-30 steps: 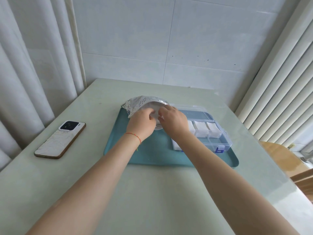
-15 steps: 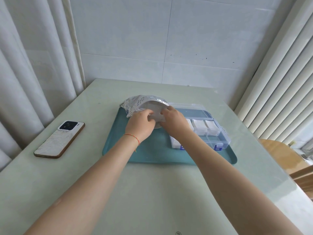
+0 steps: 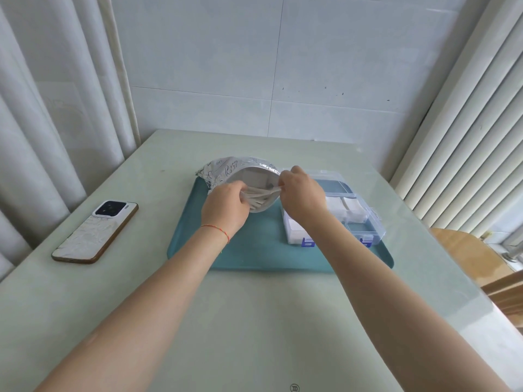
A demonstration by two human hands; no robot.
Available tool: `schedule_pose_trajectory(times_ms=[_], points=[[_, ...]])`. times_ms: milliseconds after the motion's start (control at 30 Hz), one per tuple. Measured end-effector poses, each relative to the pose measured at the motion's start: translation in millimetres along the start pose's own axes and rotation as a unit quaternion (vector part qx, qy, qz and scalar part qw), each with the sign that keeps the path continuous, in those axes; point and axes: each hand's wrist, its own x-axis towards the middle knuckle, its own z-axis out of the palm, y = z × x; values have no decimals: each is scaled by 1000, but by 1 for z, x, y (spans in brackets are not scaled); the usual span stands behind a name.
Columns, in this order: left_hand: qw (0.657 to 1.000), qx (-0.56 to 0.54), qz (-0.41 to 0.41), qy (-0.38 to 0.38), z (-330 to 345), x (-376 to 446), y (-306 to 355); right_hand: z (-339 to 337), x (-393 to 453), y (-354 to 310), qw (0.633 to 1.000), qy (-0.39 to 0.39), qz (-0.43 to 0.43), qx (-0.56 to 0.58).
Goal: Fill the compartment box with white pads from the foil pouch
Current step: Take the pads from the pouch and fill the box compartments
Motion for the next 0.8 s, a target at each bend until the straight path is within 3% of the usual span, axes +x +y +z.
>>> schedule_pose_trajectory(times_ms=[167, 267, 333, 400, 467, 533, 600, 667, 800], points=[[999, -31, -19, -8, 0, -3, -2, -10, 1, 11, 974, 12, 90, 207], [991, -115, -62, 16, -2, -7, 3, -17, -4, 12, 899, -30, 138, 415], [960, -255, -115, -16, -5, -9, 9, -17, -8, 8, 844, -72, 155, 509], [909, -377, -162, -69, -9, -12, 14, -13, -11, 2, 827, -98, 149, 532], [894, -404, -176, -83, -8, -15, 11, -10, -13, -6, 838, -108, 140, 515], [897, -390, -198, -56, -10, -16, 4, -7, -11, -13, 873, -87, 136, 460], [905, -368, -213, -32, -12, -17, -3, 1, -5, -15, 935, -35, 112, 333], [914, -344, -214, -29, -15, -18, -6, 8, 0, -19, 981, -32, 72, 177], [920, -329, -206, -52, -14, -23, -11, 22, 9, -28, 996, -89, 9, 0]])
